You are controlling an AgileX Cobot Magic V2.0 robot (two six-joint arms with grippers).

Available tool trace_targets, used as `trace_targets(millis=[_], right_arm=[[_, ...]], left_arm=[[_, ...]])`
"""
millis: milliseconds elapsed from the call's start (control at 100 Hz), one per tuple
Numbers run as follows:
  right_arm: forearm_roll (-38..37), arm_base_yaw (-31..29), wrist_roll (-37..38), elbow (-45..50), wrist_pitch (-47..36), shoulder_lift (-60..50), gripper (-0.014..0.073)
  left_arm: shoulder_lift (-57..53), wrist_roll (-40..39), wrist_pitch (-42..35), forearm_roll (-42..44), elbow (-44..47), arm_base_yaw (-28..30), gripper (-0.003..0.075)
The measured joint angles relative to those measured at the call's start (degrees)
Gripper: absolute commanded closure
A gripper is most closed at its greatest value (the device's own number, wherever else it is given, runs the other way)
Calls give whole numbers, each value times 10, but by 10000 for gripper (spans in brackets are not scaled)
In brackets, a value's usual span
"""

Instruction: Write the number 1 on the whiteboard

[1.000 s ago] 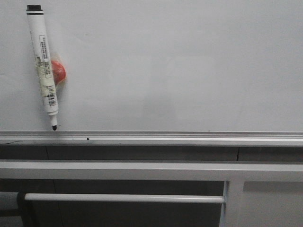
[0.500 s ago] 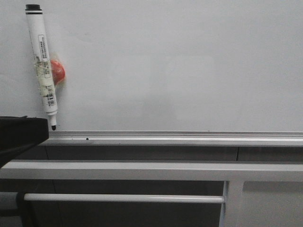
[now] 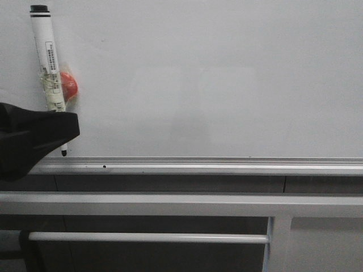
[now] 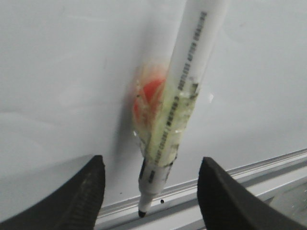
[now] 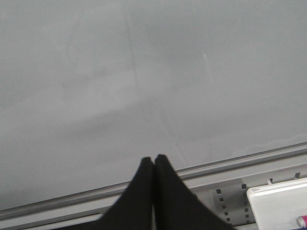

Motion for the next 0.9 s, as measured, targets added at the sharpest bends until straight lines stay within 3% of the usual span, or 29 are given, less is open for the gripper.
trace_targets(millis=[350,420,500,900], right_arm=[[0,0,0,0,0,0,657],[0,0,0,0,0,0,657],[0,0,0,0,1,0,657],[0,0,-1,0,1,0,657]], left_arm=[[1,2,-1,-1,-16,-1,360],[1,2,-1,-1,-17,-1,493],[1,2,-1,-2,-18,-2,741],[1,3,-1,25,-11,-2,741]])
